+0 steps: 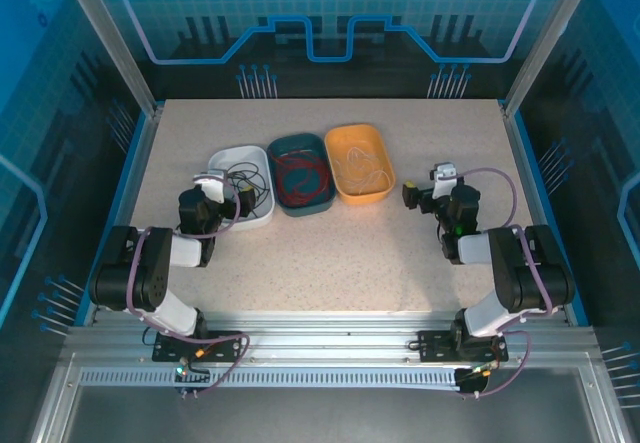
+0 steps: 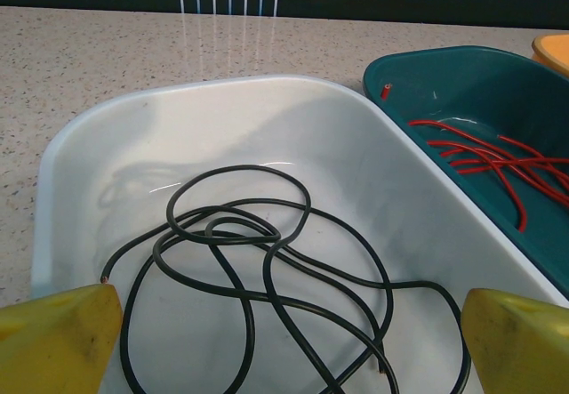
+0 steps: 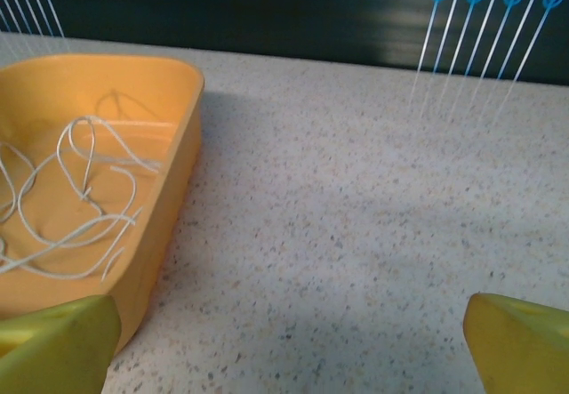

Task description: Untangle the cables

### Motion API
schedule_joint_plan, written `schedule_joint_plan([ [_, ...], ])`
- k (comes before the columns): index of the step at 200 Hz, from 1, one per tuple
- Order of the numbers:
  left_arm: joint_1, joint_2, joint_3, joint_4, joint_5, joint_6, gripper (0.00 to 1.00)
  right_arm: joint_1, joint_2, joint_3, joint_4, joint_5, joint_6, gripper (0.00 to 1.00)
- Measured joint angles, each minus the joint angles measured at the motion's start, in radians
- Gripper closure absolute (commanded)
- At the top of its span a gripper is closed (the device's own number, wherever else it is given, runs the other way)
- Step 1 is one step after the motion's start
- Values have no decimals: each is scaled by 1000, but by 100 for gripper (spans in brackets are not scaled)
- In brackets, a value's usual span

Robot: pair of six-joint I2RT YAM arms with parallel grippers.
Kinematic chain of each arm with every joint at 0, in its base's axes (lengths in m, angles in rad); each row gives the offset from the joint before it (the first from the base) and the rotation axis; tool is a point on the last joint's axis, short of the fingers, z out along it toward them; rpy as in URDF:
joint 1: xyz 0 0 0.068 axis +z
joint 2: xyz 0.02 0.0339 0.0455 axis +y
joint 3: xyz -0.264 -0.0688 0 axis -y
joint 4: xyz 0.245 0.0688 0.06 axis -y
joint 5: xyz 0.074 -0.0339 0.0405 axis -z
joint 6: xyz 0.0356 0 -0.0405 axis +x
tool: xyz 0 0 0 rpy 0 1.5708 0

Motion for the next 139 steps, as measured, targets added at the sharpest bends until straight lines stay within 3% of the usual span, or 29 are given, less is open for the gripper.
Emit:
schedule_joint_plan([
  [139,0,0,0,-1,-4,0,1,2,0,-7,-34,116,8,0],
])
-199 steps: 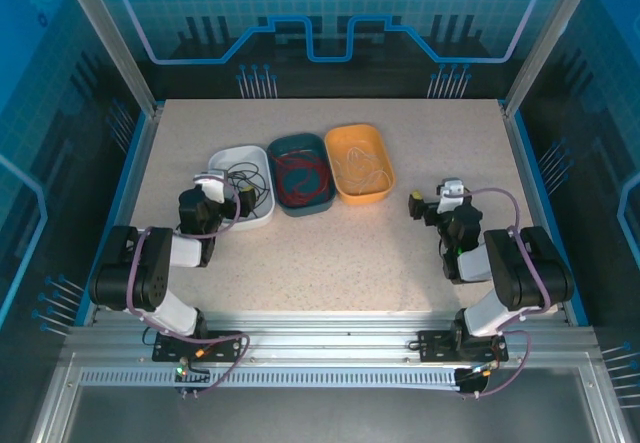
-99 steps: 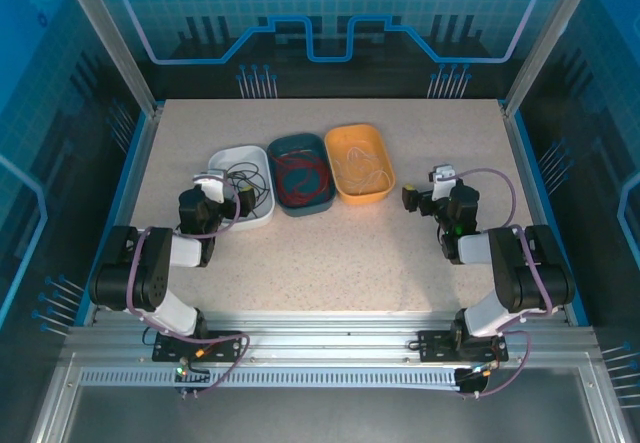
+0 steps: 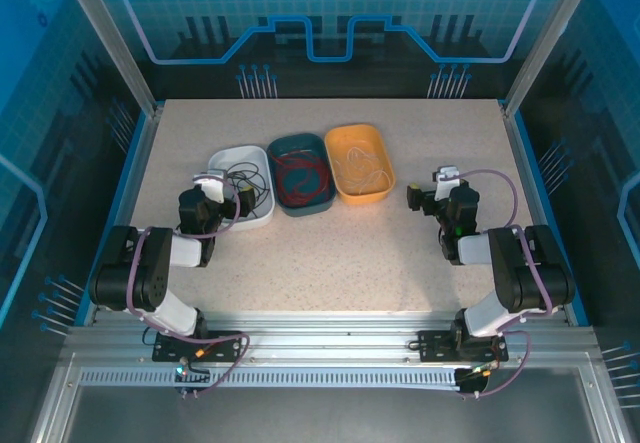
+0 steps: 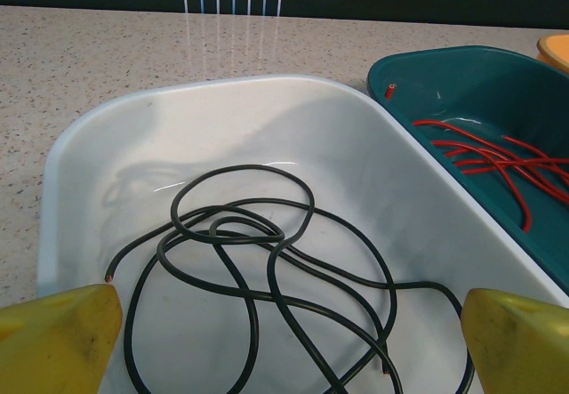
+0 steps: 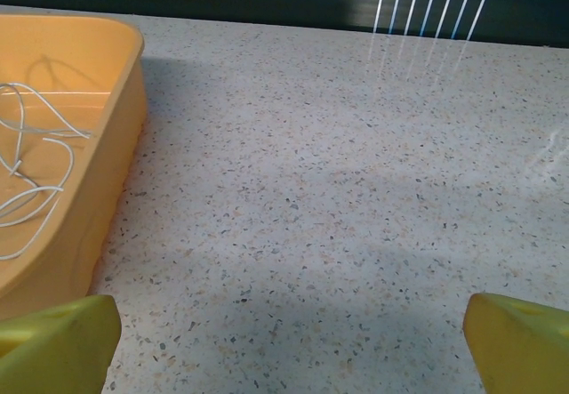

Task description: Untangle the cables

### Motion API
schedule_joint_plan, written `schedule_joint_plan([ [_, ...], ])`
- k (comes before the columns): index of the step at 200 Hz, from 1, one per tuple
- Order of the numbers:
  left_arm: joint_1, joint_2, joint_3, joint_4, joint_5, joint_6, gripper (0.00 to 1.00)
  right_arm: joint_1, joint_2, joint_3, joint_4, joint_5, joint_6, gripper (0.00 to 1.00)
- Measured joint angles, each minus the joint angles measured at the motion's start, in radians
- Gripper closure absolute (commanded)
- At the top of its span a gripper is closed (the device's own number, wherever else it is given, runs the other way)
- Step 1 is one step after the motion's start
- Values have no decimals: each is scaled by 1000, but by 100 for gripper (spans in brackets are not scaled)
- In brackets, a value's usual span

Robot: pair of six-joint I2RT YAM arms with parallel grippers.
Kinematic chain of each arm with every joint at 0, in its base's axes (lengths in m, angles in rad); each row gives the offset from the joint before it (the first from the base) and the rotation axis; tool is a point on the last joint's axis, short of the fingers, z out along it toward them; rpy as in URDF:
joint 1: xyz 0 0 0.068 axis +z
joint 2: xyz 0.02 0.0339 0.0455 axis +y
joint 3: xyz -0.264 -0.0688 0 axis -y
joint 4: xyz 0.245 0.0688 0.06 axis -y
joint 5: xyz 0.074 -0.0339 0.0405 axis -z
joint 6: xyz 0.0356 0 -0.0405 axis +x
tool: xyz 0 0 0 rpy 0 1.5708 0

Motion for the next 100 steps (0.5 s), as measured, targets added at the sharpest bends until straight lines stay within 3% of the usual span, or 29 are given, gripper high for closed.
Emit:
schedule_joint_plan([
  [100,0,0,0,0,-6,0,1,0,0,0,0,10,0,0],
])
